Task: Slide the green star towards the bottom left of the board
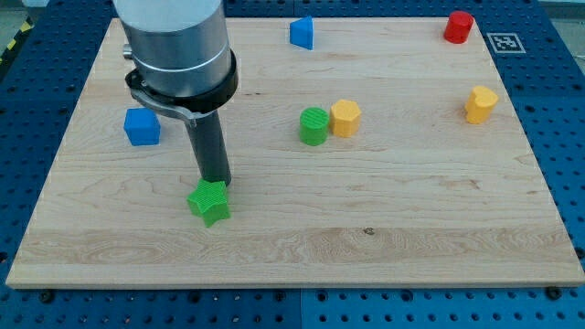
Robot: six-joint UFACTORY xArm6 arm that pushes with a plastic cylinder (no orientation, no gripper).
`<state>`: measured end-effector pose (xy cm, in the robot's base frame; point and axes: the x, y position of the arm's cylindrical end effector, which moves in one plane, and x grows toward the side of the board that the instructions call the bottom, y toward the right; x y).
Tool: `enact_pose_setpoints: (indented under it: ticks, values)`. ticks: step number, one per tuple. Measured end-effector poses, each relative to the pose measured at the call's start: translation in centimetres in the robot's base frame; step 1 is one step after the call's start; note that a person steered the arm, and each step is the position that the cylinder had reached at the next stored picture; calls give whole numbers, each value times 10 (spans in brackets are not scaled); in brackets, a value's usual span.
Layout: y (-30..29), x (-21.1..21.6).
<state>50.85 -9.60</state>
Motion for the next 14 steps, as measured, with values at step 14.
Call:
enact_pose_setpoints:
  ticks: [14]
  values:
    - [-72,40]
